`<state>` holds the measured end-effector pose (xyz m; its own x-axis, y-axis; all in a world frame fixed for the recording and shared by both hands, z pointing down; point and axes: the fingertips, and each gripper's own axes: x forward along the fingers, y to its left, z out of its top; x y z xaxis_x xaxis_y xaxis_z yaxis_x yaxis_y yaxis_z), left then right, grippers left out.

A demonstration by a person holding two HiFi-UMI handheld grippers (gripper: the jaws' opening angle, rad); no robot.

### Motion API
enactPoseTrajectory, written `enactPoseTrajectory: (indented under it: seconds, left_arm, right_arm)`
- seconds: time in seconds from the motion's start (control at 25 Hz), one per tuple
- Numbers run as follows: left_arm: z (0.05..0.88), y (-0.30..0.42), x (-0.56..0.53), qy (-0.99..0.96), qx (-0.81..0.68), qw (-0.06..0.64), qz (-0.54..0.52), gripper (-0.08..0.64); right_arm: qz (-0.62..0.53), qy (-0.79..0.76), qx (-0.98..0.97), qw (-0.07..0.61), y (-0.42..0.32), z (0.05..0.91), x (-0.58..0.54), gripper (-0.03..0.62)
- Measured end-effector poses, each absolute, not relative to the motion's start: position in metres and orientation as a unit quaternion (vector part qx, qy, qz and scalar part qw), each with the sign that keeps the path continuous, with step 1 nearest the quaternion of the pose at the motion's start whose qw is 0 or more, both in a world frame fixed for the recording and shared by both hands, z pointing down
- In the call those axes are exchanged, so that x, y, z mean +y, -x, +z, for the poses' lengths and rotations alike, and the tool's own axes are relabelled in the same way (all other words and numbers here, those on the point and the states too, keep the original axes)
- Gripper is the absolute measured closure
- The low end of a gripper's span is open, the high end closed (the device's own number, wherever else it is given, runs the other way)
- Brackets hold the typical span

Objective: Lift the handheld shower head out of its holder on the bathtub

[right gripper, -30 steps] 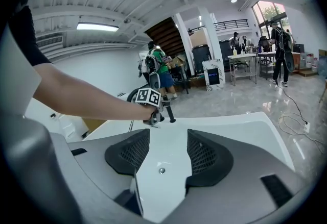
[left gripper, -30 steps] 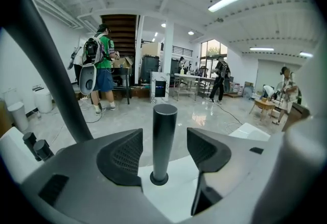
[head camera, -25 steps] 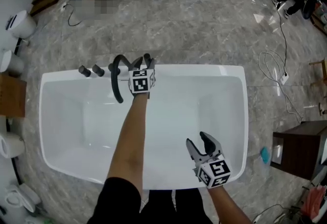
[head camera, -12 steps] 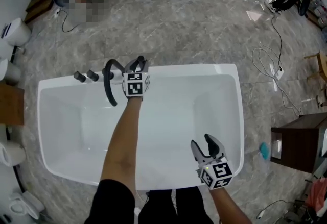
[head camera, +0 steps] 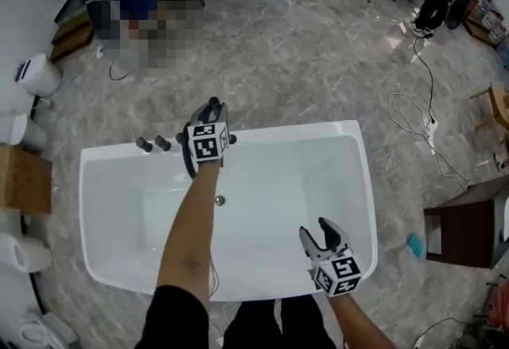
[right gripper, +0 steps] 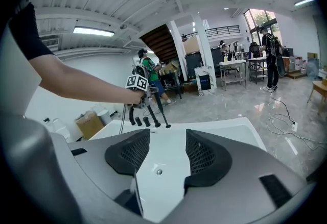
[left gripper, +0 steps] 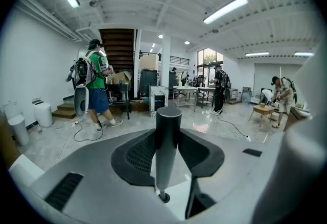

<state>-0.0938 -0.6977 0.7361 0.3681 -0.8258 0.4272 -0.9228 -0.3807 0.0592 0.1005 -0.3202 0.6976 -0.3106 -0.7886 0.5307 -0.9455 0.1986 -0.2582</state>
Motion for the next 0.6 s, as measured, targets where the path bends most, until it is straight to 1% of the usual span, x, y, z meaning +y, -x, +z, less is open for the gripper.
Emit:
enactPoseTrajectory:
  seconds: [0.16,0.36,0.6]
  left_arm:
    - [0.69,0.109,-0.695,-0.807,-0.551,0.144,0.157,0.428]
    - [0.642,0.113,-0.679,-0.806,-0.556,0.131,0.154,0.428]
    - [0.587,0.129,-0.658,-0.804,-0.565,0.122,0.139,0.428]
  right_arm:
    - [0.272,-0.567,-0.765,0.139,-0.099,0.671,-0.313,0.379]
    - [0.261,-0.565,-0.772,0.129,-0.097,0.637,-0.306,0.379]
    - [0.25,-0.56,-0.781,0.118,-0.082,0.602,-0.286,0.379]
